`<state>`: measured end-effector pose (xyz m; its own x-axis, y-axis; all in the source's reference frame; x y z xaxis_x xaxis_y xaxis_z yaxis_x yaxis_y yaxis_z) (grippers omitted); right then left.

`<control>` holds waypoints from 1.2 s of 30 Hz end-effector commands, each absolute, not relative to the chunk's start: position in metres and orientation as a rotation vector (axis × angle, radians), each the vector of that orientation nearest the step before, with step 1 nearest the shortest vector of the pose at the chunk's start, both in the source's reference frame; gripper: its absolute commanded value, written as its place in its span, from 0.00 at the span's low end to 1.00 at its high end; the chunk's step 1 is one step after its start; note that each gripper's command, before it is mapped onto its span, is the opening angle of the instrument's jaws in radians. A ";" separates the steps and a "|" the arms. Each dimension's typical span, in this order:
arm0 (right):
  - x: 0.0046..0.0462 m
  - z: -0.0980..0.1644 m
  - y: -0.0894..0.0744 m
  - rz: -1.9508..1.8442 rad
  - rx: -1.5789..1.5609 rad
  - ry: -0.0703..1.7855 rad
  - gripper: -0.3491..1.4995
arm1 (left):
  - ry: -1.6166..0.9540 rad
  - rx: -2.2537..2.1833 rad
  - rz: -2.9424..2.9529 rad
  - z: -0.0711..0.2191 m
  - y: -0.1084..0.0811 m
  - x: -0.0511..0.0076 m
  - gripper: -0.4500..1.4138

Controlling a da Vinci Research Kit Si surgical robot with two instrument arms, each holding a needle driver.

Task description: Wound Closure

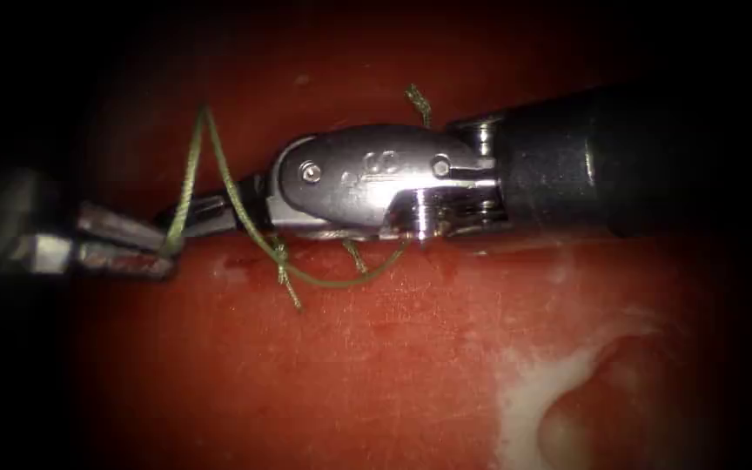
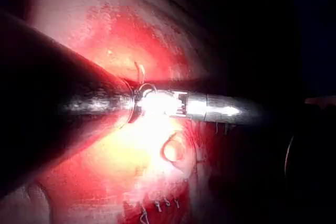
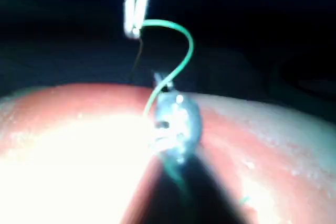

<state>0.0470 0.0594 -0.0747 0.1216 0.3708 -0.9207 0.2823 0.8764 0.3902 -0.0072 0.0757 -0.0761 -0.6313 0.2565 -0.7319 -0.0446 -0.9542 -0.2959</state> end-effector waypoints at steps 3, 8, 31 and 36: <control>0.0464 -0.075 0.059 0.100 0.576 1.524 0.00 | -0.352 -1.210 2.677 -0.074 0.076 -0.0069 0.05; 0.0449 -0.075 0.059 0.127 0.599 1.563 0.00 | -0.356 -1.161 2.695 -0.072 0.076 -0.0063 0.05; 0.0373 -0.078 0.062 0.622 0.365 1.699 0.59 | -0.401 -1.219 2.651 -0.064 0.077 -0.0164 0.05; 0.0338 -0.077 0.063 0.797 0.238 1.635 0.74 | -0.422 -1.242 2.655 -0.063 0.076 -0.0201 0.05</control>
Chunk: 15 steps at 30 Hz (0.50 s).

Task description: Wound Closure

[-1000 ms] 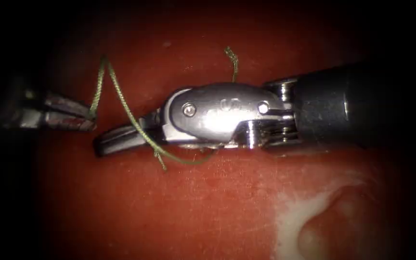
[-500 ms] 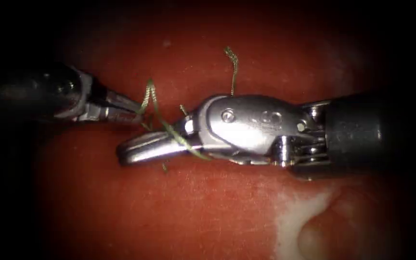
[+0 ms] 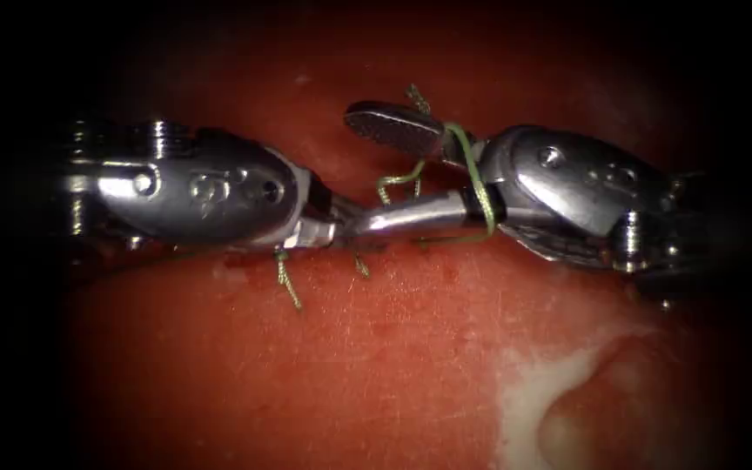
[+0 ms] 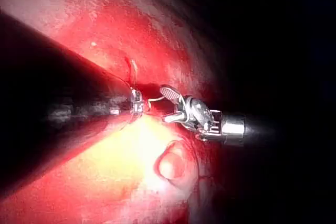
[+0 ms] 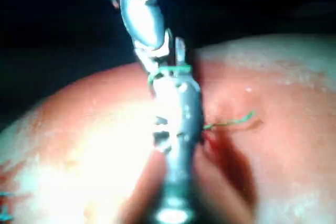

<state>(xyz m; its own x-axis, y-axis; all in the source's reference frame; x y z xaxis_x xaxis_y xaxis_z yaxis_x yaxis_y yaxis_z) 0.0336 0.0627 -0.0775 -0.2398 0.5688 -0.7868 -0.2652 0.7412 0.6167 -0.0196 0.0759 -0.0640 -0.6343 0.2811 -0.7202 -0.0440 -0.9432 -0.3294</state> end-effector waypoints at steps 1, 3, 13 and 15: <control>0.0334 -0.077 0.063 0.824 0.224 1.625 0.75 | -0.422 -1.243 2.656 -0.063 0.076 -0.0206 0.05; 0.0326 -0.077 0.063 0.881 0.177 1.602 0.75 | -0.426 -1.251 2.660 -0.063 0.076 -0.0219 0.05; 0.0321 -0.073 0.062 1.193 0.128 1.289 0.72 | -0.436 -1.270 2.673 -0.063 0.075 -0.0227 0.05; 0.0322 -0.072 0.062 1.268 0.146 1.195 0.73 | -0.436 -1.271 2.673 -0.063 0.075 -0.0227 0.05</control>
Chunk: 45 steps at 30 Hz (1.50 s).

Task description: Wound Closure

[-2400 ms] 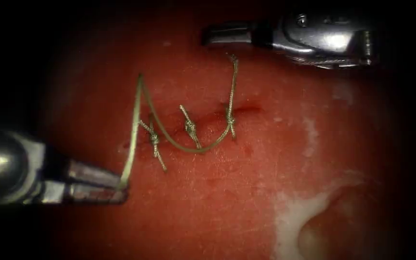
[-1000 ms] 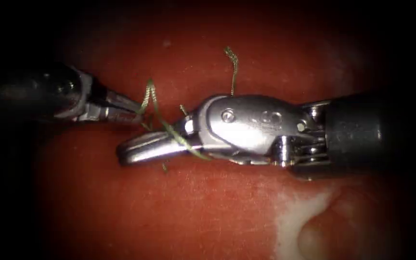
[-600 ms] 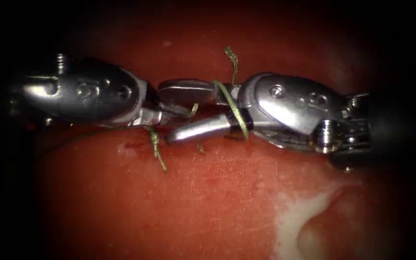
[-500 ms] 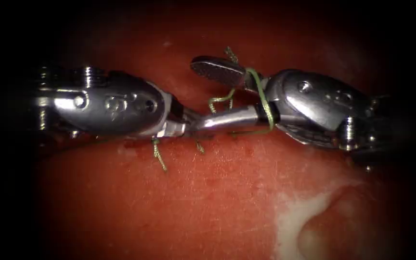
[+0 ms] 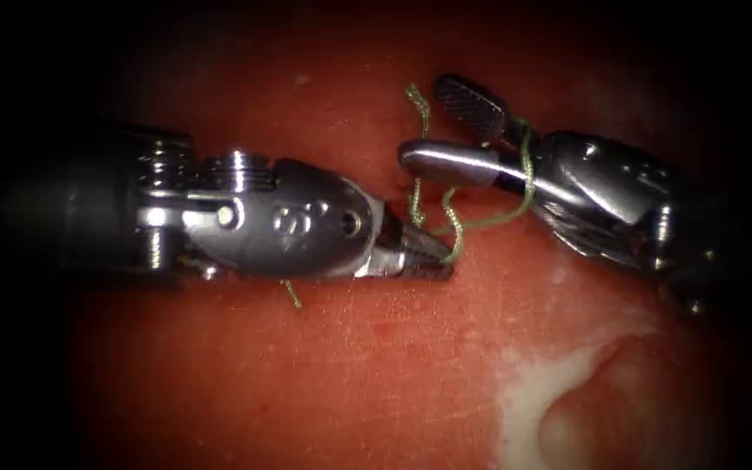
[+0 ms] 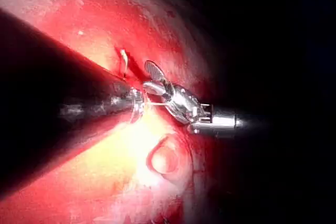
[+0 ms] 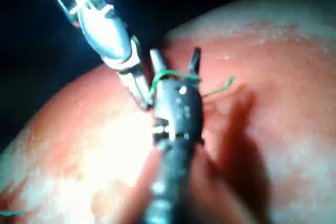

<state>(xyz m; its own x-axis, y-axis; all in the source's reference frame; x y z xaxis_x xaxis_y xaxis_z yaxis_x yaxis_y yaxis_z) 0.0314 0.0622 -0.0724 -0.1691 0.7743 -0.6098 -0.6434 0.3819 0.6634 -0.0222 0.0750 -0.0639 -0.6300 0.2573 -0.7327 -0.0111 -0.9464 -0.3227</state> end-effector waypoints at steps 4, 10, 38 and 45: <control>0.0320 -0.069 0.062 1.353 0.226 1.124 0.80 | -0.441 -1.270 2.669 -0.063 0.075 -0.0227 0.05; 0.0319 -0.068 0.064 1.489 0.235 1.047 0.80 | -0.443 -1.272 2.669 -0.063 0.075 -0.0226 0.05; 0.0335 -0.067 0.064 1.633 0.511 0.901 0.00 | -0.449 -1.259 2.657 -0.064 0.075 -0.0205 0.05; 0.0333 -0.067 0.064 1.559 0.481 0.896 0.00 | -0.444 -1.242 2.645 -0.064 0.075 -0.0190 0.05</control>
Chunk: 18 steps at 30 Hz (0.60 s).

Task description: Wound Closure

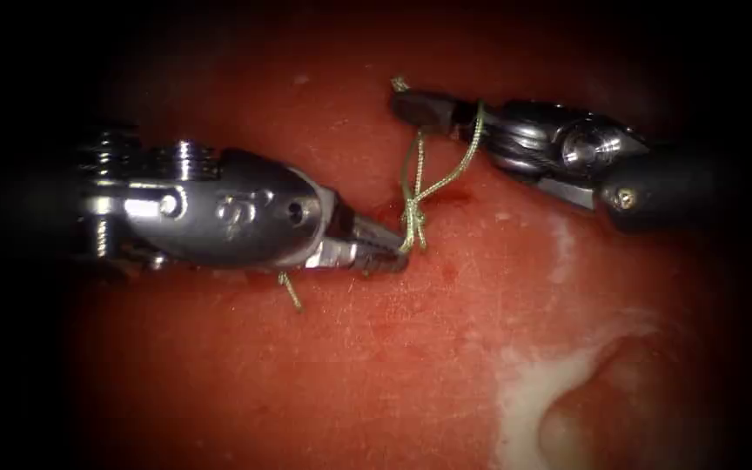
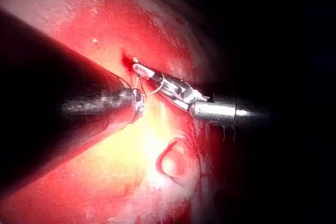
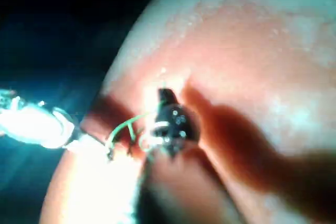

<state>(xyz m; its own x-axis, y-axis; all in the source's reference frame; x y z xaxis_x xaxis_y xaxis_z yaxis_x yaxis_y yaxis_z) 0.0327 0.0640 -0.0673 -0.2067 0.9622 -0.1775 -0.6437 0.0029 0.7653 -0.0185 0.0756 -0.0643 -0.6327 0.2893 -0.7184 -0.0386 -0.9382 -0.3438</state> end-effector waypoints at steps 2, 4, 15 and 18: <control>0.0327 -0.068 0.064 1.529 0.475 0.915 0.00 | -0.450 -1.228 2.627 -0.064 0.076 -0.0179 0.05; 0.0324 -0.069 0.064 1.516 0.456 0.938 0.00 | -0.460 -1.220 2.613 -0.064 0.077 -0.0168 0.05; 0.0320 -0.073 0.058 1.344 0.365 1.002 0.00 | -0.375 -1.128 2.545 -0.058 0.093 -0.0091 0.05; 0.0309 -0.073 0.057 1.337 0.359 1.007 0.00 | -0.374 -1.104 2.551 -0.057 0.096 -0.0087 0.05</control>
